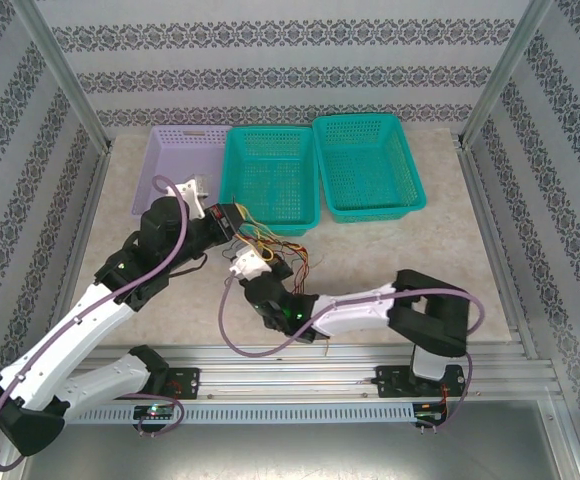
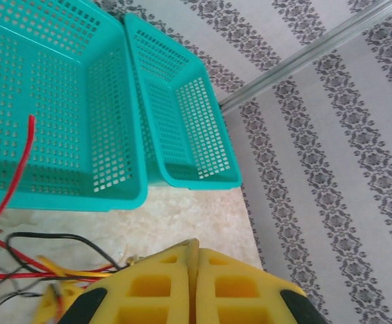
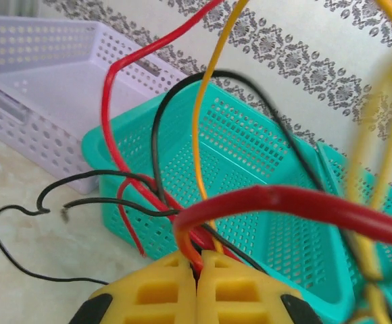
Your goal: Untangle the cables
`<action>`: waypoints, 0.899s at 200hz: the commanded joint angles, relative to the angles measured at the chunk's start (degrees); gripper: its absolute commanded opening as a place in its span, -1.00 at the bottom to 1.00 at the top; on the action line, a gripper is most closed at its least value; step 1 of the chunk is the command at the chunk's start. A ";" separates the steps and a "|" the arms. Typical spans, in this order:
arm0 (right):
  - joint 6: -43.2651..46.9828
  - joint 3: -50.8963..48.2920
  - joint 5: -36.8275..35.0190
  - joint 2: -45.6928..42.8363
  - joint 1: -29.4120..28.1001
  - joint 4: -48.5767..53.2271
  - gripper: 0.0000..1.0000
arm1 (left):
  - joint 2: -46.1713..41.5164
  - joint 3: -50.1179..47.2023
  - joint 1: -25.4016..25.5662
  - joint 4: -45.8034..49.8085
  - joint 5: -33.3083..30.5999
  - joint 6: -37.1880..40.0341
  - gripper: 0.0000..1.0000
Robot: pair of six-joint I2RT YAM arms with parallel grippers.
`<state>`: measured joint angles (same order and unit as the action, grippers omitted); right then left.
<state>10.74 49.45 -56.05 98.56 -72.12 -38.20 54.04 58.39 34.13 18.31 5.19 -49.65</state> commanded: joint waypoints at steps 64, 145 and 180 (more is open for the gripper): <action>-22.00 -20.70 20.76 -32.11 5.84 12.13 -1.00 | 0.97 9.62 0.41 11.61 -11.11 5.35 -1.00; -29.45 -25.30 33.69 -46.65 17.64 20.54 -1.00 | 1.22 7.22 0.41 7.00 -6.23 4.35 -1.00; -34.49 -27.11 39.79 -55.80 29.39 27.78 -1.00 | 0.02 7.70 0.41 10.78 -8.47 8.37 -1.00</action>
<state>-18.85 23.35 -20.88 47.81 -48.51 -16.69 55.55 65.23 34.13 27.70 -1.61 -44.95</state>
